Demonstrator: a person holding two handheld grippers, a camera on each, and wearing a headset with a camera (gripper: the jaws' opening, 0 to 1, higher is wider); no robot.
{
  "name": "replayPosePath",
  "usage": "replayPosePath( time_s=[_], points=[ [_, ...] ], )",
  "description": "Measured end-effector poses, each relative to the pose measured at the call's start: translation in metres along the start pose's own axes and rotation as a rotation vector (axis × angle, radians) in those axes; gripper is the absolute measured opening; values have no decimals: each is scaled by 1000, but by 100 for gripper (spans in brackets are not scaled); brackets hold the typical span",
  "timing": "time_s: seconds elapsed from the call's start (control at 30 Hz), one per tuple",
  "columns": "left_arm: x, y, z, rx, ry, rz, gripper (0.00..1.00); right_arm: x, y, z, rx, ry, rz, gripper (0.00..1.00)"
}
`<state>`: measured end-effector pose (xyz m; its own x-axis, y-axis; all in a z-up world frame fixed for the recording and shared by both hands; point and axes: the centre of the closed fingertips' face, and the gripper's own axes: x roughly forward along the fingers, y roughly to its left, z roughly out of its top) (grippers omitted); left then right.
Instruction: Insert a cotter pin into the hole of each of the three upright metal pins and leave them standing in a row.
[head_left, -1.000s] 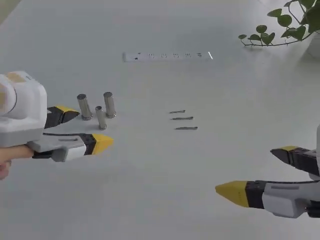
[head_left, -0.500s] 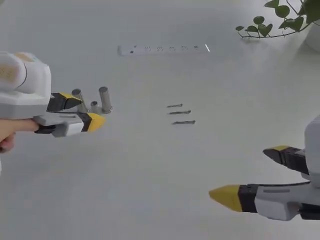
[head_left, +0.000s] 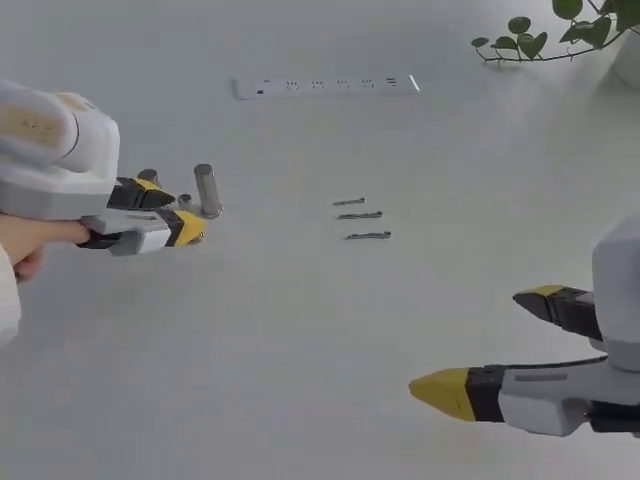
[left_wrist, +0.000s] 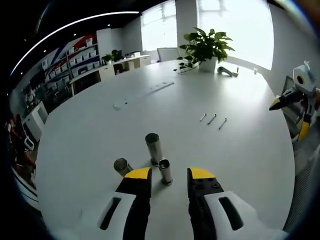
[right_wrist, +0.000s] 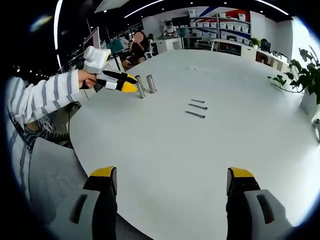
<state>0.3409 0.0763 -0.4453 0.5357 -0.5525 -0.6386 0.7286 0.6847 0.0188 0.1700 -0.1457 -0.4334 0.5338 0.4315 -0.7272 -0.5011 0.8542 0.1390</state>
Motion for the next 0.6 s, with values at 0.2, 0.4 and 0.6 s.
replayPosePath(
  time_s=[0.2,0.4,0.6],
  points=[
    [9,1,0,-62,-8,-4,21,0,-2,-2,8,11,-9,89],
    [14,4,0,-80,-8,2,16,-1,-2,-3,12,17,-9,88],
    [17,8,-5,-105,8,26,6,0,-2,-2,14,17,-11,89]
  ],
)
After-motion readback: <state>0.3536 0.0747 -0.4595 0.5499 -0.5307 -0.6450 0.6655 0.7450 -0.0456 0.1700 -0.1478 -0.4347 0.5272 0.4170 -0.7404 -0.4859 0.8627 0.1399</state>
